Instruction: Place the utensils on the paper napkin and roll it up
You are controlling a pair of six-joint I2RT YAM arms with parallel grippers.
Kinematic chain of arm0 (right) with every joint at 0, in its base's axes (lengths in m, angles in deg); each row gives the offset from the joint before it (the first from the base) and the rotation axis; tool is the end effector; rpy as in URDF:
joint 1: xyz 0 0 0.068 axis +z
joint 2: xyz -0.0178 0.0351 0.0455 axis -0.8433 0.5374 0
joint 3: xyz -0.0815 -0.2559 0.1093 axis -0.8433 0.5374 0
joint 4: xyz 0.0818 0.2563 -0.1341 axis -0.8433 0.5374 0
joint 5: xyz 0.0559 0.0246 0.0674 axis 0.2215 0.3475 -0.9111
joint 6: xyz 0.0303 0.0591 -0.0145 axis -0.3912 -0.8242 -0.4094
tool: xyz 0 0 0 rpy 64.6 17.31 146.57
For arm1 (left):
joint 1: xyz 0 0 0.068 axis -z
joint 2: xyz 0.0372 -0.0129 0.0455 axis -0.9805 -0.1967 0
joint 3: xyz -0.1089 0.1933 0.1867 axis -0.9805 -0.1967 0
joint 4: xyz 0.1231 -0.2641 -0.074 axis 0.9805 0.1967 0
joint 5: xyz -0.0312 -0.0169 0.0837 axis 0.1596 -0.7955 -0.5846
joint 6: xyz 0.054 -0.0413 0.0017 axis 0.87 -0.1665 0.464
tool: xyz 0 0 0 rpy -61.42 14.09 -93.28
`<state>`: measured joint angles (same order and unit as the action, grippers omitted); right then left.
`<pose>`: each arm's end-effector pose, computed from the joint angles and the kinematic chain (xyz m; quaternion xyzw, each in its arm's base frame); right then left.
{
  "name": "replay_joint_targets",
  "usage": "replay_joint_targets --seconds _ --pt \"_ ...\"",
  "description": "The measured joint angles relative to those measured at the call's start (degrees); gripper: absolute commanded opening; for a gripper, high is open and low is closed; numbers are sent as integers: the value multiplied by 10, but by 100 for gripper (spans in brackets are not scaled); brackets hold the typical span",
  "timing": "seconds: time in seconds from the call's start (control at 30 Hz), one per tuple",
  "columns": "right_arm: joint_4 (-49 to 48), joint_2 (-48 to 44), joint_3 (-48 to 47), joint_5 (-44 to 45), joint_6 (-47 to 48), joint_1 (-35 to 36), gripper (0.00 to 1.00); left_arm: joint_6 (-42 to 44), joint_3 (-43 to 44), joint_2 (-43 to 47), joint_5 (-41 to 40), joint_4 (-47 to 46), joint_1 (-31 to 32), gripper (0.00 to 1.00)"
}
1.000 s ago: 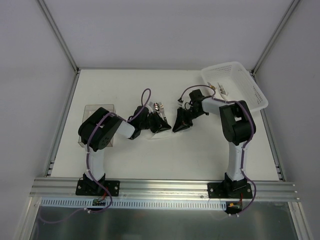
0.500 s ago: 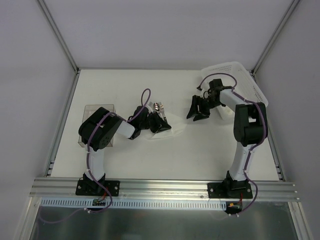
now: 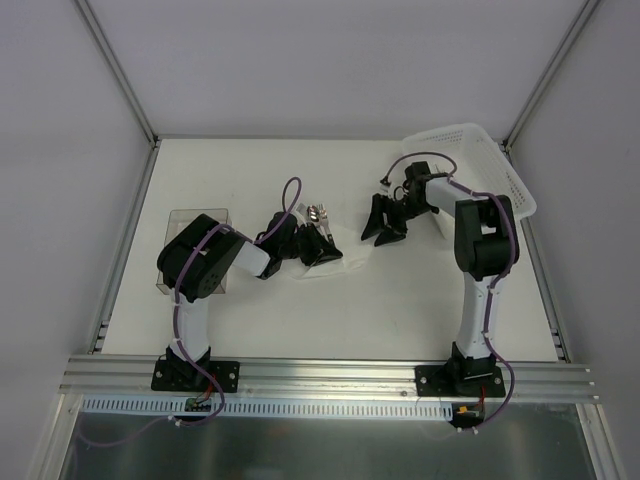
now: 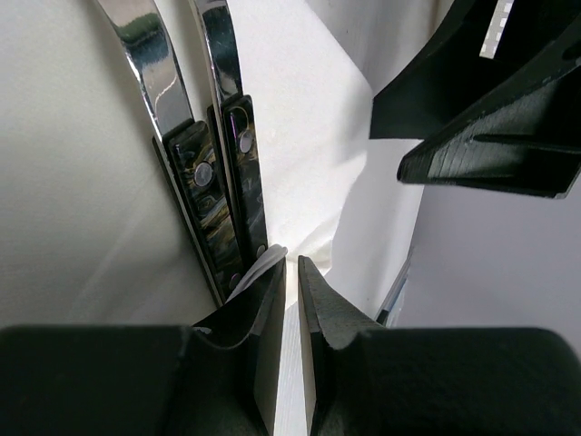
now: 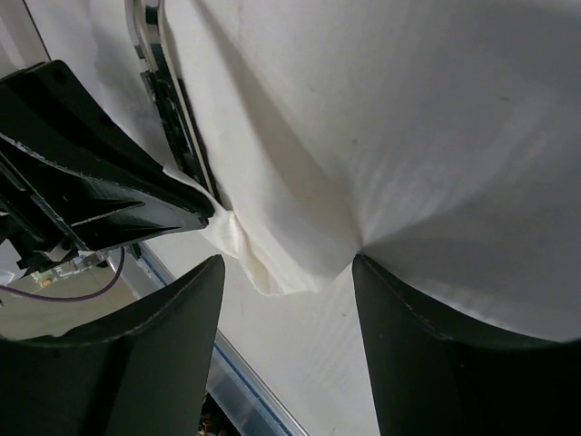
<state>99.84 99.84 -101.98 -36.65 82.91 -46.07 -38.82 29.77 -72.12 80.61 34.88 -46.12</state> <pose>0.4530 0.1296 0.1172 -0.2156 0.8961 0.3666 0.1268 0.3295 -0.2381 0.0779 -0.1045 0.8158 -0.5245 0.2202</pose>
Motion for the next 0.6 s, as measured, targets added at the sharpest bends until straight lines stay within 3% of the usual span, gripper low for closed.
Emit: replay_joint_targets --seconds 0.37,0.6 --pt "-10 24 7 -74 -20 31 54 -1 0 0 0 0 0 13" --pt "-54 24 49 -102 -55 31 31 -5 0 0 0 0 0 13"
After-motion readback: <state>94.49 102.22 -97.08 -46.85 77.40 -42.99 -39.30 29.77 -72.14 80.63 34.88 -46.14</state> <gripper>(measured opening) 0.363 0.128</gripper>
